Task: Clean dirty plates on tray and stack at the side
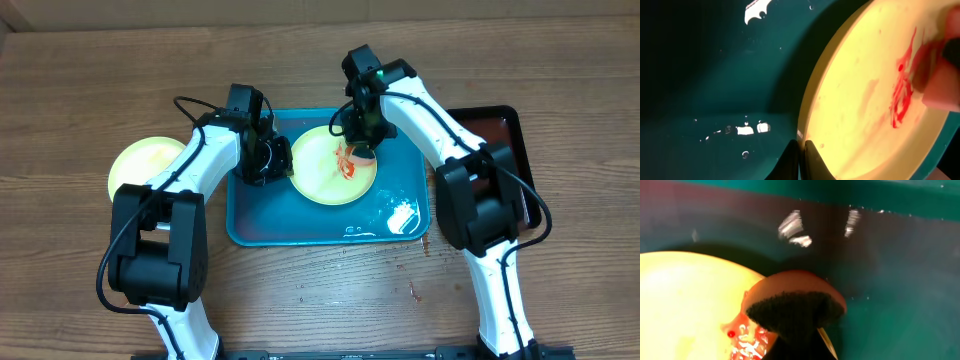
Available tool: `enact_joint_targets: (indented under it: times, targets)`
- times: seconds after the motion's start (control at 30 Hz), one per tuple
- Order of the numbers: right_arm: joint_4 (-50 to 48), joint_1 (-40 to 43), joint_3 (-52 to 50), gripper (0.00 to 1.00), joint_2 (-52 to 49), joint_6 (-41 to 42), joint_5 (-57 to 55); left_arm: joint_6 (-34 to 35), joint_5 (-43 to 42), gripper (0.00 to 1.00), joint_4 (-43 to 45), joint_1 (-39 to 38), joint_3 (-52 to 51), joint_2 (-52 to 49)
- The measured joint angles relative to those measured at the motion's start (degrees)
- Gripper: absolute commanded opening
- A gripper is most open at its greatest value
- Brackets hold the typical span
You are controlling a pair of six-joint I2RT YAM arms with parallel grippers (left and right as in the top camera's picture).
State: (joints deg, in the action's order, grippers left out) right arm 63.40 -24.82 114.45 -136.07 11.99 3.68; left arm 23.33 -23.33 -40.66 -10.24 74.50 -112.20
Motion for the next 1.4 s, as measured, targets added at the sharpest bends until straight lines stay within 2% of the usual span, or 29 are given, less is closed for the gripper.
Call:
enact_joint_targets:
  times: [0.27,0.63,0.87,1.17,1.3,1.4]
  targets:
    - [-3.78,-1.68,-4.42,0.04,1.46,-0.02,-2.08,0.00,-0.28,0.04,0.02,0.00,0.00,0.00]
    - [-3.61,-5.92,-4.66,0.04,1.55,-1.57,-4.39,-0.02,0.24,0.04,-0.07,0.39,-0.33,0.00]
    - [-5.66,-9.25,-4.98,0.04,1.57,-1.90,4.57,-0.68,1.27,0.04,-0.09,0.55,-0.98,-0.02]
    - [-4.72,-8.41,-5.84,0.04,1.55,-1.97,15.65,-1.07,0.92,0.04,-0.20,0.48,-1.01,-0.17]
    - [-1.31,-6.45,-5.84,0.04,1.55,-1.97,15.41,-1.09,-0.13,0.04,0.04,0.31,-1.01,-0.17]
    - [1.92,-4.46,-5.81,0.04,1.55,-1.99,11.02,-1.09,-0.68,0.04,0.17,0.11,-1.01,-0.22]
